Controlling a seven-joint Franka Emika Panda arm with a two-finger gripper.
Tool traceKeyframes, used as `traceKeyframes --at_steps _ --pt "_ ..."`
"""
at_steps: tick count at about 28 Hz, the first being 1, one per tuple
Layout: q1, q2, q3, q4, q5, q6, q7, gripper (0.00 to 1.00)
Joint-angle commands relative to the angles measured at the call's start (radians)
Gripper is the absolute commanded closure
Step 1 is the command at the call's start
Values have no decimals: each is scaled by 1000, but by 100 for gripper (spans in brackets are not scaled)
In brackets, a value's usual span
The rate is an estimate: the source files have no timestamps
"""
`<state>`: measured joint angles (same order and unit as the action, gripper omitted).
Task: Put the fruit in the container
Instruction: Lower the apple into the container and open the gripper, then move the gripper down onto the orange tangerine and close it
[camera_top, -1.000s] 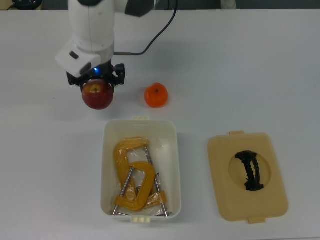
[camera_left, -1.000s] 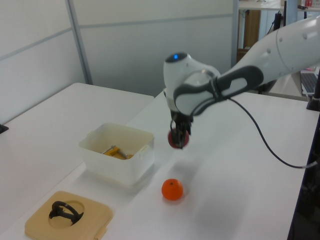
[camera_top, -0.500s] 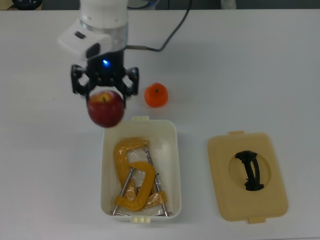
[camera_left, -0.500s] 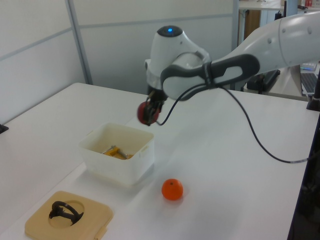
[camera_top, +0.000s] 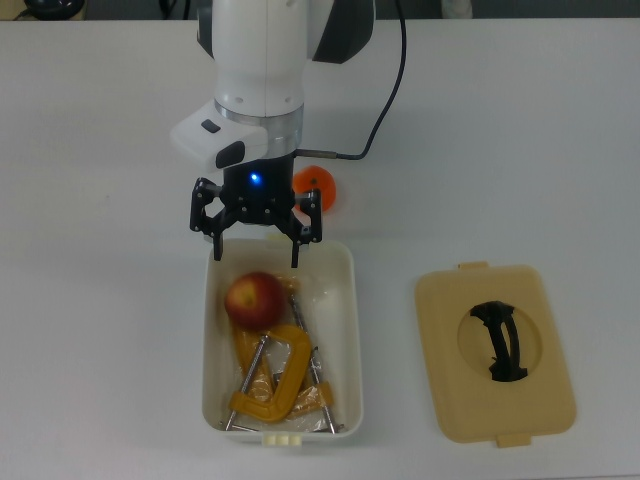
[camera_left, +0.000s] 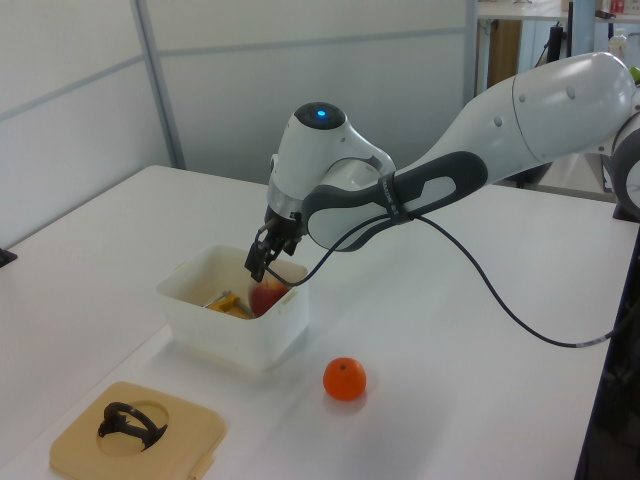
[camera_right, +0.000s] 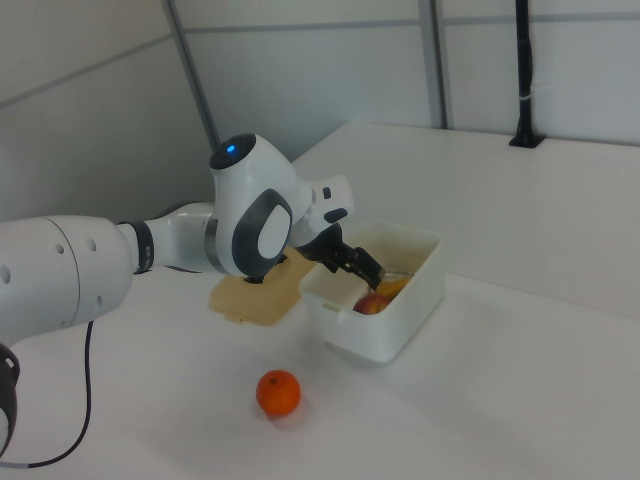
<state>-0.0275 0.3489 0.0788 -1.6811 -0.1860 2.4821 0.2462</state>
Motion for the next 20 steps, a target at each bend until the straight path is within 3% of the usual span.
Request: traceKeyframes --at_steps 1,8,12,20 --pt "9 -53 -7 -14 -18 -80 44 0" --pt "31 -180 16 -117 -6 -334 -21 0" --pt "31 -223 53 -175 -4 -399 -24 0" --pt "44 -265 78 -288 -3 -428 -41 0"
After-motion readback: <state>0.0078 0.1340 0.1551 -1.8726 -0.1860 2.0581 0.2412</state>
